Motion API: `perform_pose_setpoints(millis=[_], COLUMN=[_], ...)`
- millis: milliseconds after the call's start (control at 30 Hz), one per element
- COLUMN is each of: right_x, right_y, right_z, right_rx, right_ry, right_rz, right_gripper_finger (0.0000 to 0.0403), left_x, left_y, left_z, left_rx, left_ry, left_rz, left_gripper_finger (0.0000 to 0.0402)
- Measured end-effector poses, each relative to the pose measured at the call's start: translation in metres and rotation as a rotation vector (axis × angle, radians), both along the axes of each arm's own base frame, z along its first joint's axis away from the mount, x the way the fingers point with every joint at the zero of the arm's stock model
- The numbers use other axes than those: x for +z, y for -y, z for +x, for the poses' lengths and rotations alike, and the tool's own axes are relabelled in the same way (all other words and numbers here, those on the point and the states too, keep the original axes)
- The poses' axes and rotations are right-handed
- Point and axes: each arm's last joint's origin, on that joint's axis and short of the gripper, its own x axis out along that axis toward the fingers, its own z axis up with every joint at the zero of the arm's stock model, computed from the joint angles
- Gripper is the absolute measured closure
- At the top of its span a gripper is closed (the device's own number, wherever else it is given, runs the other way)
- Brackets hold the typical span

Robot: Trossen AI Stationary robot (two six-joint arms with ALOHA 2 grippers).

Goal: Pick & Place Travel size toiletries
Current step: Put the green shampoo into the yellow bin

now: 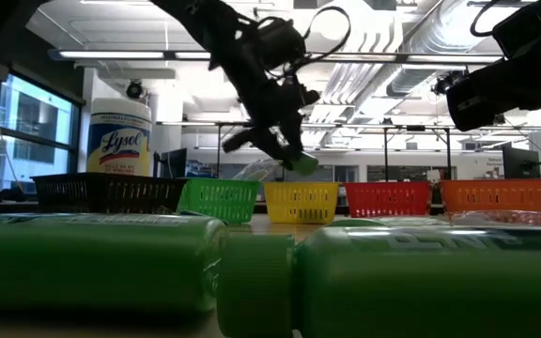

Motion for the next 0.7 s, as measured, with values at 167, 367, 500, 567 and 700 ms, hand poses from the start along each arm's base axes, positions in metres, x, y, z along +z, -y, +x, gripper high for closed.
perform_pose_setpoints(millis=[167,367,500,567,700], right_x=[0.000,0.000,0.000,0.000,0.000], right_y=[0.000,0.000,0.000,0.000,0.000], right_z=[0.000,0.000,0.000,0.000,0.000], right_rx=[0.003,0.004,0.003,0.006,0.007], right_ry=[-0.003,0.004,0.009,0.013,0.014], right_rz=[0.000,-0.014,-0.028,-0.038,-0.042], right_gripper_finger=[0.0401,0.0401,0.0401,0.0401,0.0401], left_x=[-0.017,-0.022,-0.021,-0.021,-0.022], left_y=[-0.005,-0.014,-0.019,-0.019,-0.018], left_z=[0.003,0.004,0.003,0.003,0.004], left_rx=[-0.070,-0.125,-0.169,-0.185,-0.236], left_ry=[-0.075,-0.071,-0.047,-0.048,-0.061], left_rz=[0.039,0.039,0.015,0.021,0.046], left_gripper_finger=[0.0286,0.0286,0.0286,0.0286,0.0286])
